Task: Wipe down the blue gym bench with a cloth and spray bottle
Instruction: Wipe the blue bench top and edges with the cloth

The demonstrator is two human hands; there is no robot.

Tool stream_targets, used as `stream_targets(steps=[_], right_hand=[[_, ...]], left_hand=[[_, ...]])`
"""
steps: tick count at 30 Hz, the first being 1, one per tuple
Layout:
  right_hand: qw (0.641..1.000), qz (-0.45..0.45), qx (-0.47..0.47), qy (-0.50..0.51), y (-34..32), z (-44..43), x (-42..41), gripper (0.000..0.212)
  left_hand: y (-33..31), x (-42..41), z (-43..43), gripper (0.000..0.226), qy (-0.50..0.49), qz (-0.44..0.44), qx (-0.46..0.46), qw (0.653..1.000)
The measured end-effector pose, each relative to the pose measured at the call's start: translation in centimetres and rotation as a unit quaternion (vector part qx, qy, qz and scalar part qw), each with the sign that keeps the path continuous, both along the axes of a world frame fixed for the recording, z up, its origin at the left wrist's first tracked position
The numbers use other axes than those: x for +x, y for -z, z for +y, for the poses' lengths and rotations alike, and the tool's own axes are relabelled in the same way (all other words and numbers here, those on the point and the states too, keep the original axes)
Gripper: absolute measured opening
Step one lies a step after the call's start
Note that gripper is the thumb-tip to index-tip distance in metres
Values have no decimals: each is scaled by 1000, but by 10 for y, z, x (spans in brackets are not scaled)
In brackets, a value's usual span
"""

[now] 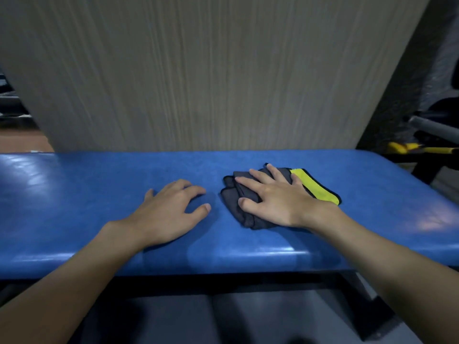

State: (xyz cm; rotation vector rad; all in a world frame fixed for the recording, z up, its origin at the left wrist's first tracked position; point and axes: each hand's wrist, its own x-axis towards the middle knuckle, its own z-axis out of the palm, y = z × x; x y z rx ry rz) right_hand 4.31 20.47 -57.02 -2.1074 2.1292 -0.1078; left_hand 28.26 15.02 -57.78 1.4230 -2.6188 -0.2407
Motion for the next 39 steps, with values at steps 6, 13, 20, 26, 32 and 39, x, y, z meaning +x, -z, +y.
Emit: stream_targets(steps=[6, 13, 20, 26, 32, 39], right_hand=[[999, 0, -5, 49, 1, 34, -56, 63], [994, -1, -13, 111, 1, 70, -115, 63], [985, -5, -26, 172, 1, 95, -161, 61], [970, -3, -44, 240, 1, 121, -195, 56], [950, -21, -67, 305, 5, 146, -207, 59], [926, -50, -123, 352, 22, 167, -220, 57]], left_hand=[[-3, -60, 19, 72, 72, 14, 13, 997], [1, -119, 43, 69, 129, -2, -1, 992], [4, -163, 74, 78, 161, -50, -1, 986], [7, -173, 80, 76, 142, -91, -9, 986], [3, -175, 82, 64, 143, -105, -11, 984], [4, -177, 80, 64, 151, -101, -1, 983]])
